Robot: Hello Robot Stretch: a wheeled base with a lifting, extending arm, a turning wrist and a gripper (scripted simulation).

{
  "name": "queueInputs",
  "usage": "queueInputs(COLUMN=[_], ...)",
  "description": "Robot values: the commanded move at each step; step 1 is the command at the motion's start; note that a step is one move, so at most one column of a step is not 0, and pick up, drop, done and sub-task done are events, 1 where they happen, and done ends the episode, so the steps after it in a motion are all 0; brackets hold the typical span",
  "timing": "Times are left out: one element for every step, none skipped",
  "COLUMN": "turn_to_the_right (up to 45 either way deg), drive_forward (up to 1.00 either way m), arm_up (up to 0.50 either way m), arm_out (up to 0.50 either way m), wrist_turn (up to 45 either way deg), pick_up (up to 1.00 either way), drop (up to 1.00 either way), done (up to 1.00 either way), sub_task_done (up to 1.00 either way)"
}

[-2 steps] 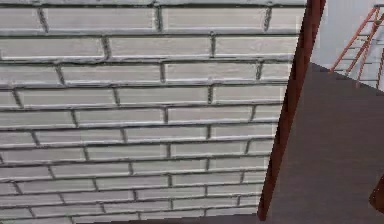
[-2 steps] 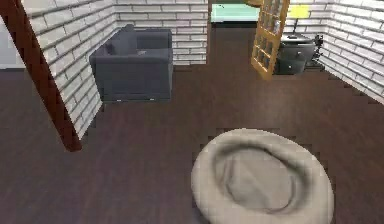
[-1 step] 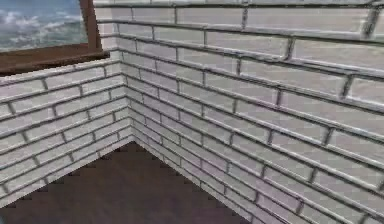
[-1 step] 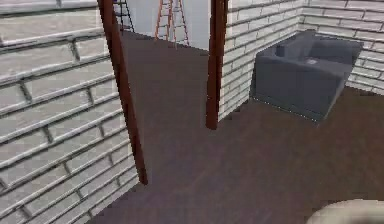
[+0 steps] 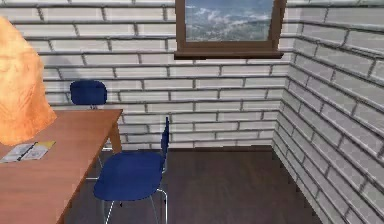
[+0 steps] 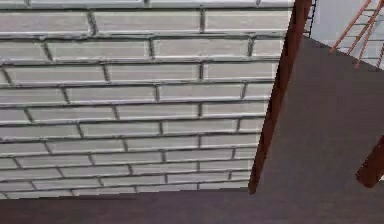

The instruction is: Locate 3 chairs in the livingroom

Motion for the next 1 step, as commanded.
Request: queueInputs(turn_to_the_right=[-21.0], drive_forward=[0.0], arm_up=[0.0], arm_out=[0.0], wrist_turn=[0.0], pick_up=[0.0], drop=[0.0], done=[0.0], sub_task_done=[0.0])
